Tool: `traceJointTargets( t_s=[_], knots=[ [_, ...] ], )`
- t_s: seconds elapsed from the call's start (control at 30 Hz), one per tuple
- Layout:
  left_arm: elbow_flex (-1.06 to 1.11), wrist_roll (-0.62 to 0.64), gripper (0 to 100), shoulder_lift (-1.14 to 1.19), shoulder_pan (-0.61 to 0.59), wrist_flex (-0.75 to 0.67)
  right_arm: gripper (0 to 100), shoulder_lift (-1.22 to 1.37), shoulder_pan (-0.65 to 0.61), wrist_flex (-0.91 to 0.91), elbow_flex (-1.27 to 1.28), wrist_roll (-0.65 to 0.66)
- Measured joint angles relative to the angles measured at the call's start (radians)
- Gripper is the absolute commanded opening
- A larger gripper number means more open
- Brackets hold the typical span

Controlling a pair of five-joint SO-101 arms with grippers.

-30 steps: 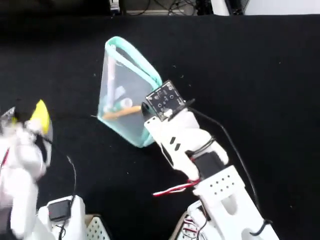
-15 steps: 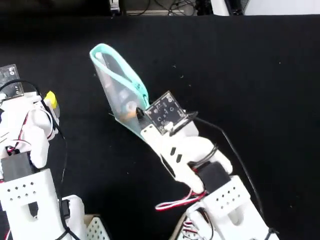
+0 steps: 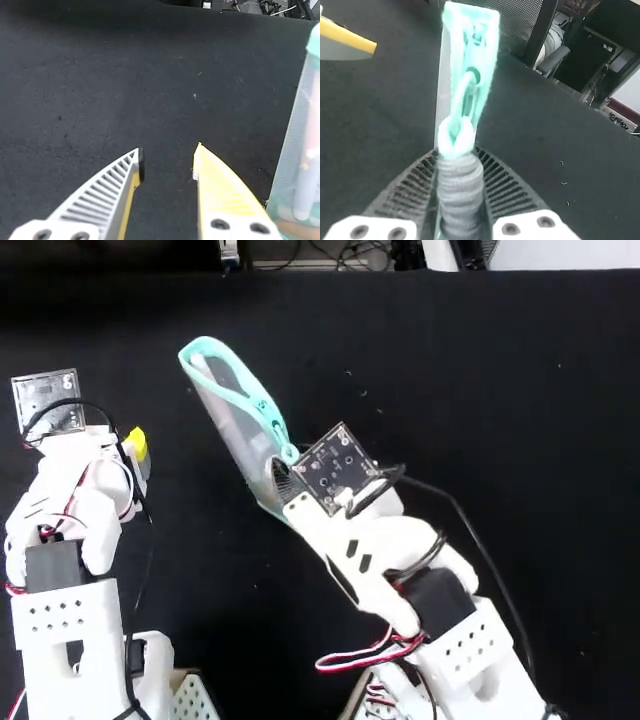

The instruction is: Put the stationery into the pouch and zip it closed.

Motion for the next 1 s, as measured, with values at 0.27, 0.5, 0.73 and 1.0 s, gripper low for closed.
traceJointTargets(
  t_s=[0.27, 0.5, 0.73, 1.0],
  knots=[
    [0.055, 0.000, 19, 0.000, 0.000, -0.049, 1.1, -0.031, -0.008, -0.054, 0.147, -0.002],
    [0.057, 0.000, 19, 0.000, 0.000, -0.066, 1.1, -0.034, -0.008, -0.055, 0.196, 0.023],
    [0.057, 0.000, 19, 0.000, 0.000, -0.068, 1.1, -0.146, -0.006, 0.063, 0.199, 0.031],
    [0.057, 0.000, 19, 0.000, 0.129, -0.038, 8.2, -0.517, -0.003, 0.275, 0.313, 0.037]
  ],
)
